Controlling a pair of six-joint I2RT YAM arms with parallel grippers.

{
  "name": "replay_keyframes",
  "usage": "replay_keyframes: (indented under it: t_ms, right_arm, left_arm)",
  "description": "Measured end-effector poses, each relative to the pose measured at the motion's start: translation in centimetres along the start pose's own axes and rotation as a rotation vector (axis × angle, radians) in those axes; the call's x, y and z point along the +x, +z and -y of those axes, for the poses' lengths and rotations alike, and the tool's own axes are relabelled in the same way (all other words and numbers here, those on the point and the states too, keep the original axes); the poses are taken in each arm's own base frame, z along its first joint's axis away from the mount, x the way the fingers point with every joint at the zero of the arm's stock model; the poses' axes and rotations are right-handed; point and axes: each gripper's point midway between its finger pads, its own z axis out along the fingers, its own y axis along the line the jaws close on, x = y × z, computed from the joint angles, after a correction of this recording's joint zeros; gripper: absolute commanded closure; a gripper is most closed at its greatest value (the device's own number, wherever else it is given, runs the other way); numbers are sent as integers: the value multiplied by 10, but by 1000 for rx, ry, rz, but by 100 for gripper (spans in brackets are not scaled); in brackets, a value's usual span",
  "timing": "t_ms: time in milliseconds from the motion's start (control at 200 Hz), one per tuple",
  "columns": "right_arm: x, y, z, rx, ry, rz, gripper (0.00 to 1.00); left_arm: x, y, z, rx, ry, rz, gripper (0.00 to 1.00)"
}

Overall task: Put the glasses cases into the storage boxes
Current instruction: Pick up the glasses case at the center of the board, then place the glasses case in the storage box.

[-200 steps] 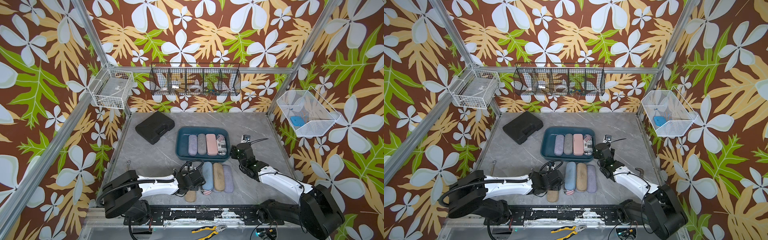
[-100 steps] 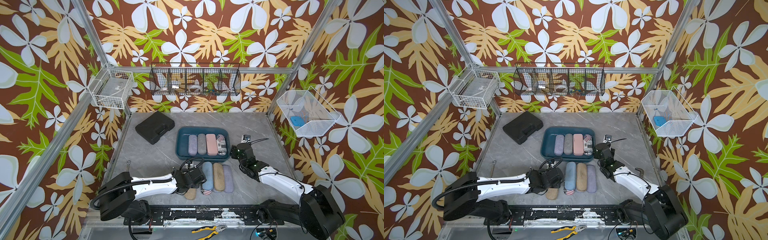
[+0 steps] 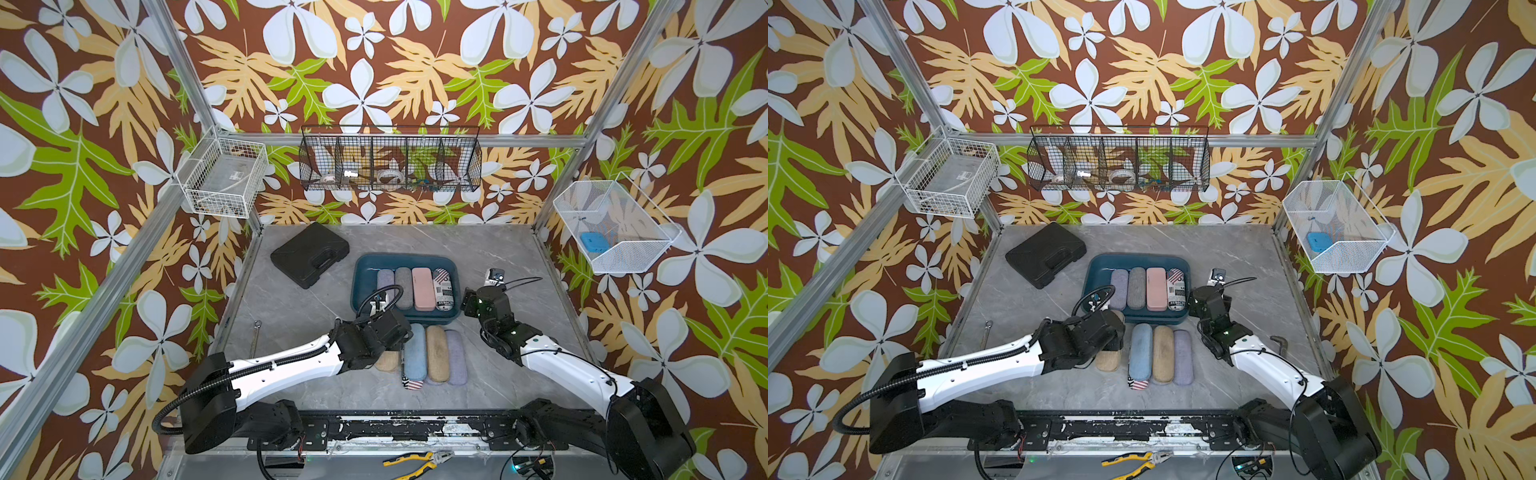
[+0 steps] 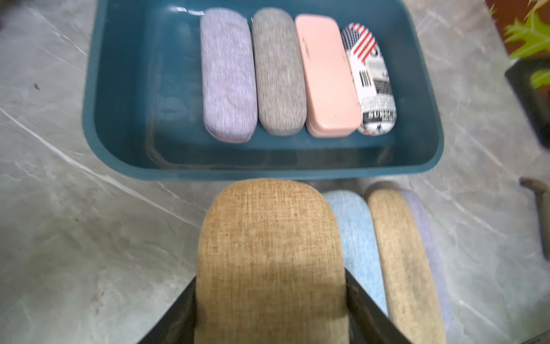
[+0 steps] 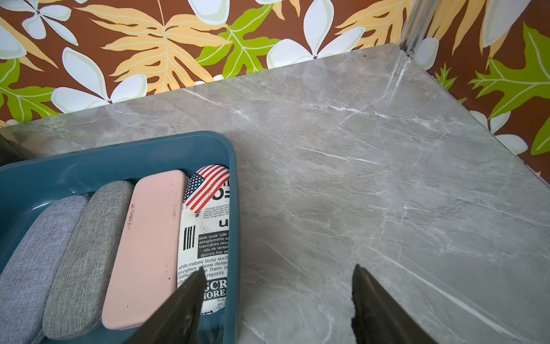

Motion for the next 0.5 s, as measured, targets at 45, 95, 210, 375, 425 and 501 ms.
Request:
replay_keyframes:
  t_ms: [45,95,210,375,425,501]
  right_arm:
    - [-1,-1,0,-1,1,2,24]
    - [-2,-2,0,-2,2,6,24]
    - [-1,-2,1,-1,0,4,24]
    - [1,-1,1,4,-6,-3,24]
    - [1,-1,1,5,-6,-2,24]
    - [1,-1,3,11,-8,-5,24]
  left_arm:
    - [-9,0,-4,-6,-11,20,44]
    - [-19,1,-9,-19,-15,42,44]
    - [-41,6,-19,-41,-26,84,44]
    - [-72,24,-25,-57,-32,121,44]
    - [-81,31,-24,-53,-37,127,44]
    - [-95,43,-21,-47,-35,131,44]
